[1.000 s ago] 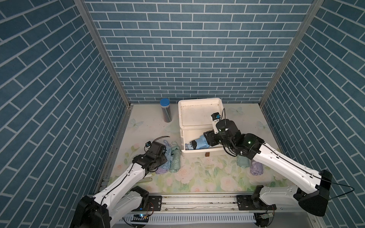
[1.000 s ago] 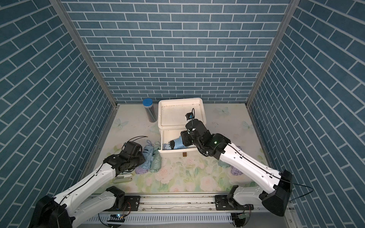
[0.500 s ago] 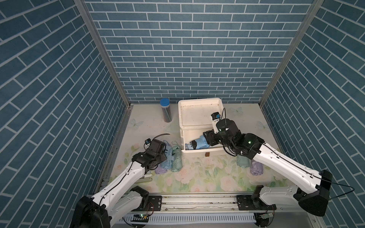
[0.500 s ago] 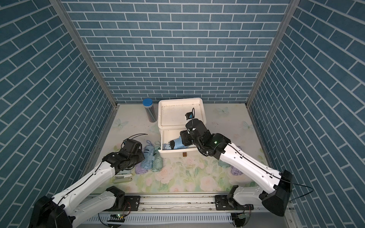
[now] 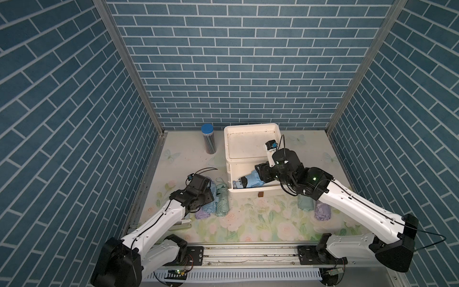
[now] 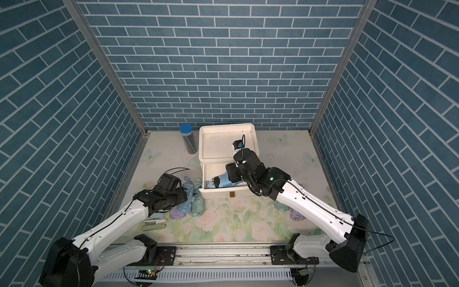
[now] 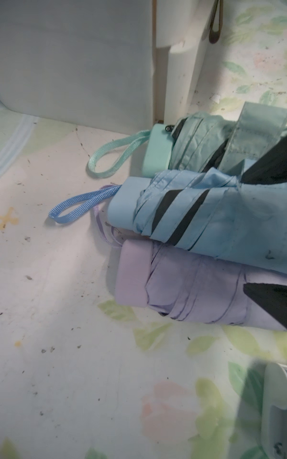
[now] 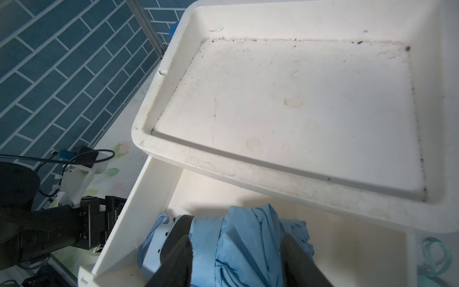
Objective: Place the umbrella in the drawer by color
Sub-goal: Pick up the umbrella from the center of the board.
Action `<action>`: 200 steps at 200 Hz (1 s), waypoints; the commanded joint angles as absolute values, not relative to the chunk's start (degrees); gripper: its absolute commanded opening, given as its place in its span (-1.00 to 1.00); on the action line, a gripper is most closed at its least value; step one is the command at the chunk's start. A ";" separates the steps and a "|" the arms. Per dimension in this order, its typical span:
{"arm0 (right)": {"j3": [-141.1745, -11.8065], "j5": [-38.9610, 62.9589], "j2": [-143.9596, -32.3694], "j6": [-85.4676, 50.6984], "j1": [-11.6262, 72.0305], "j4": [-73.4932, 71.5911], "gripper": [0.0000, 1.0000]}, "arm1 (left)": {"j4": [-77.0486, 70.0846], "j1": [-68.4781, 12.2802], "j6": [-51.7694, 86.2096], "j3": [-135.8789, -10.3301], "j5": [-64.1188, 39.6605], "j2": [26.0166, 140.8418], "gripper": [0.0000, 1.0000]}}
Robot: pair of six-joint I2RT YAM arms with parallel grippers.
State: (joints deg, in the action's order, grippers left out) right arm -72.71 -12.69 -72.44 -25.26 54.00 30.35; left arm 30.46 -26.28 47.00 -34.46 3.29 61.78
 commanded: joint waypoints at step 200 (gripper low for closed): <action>-69.55 7.23 -70.75 -26.31 47.80 19.49 0.30 | 37.21 -26.44 34.79 -54.49 13.71 54.76 -1.00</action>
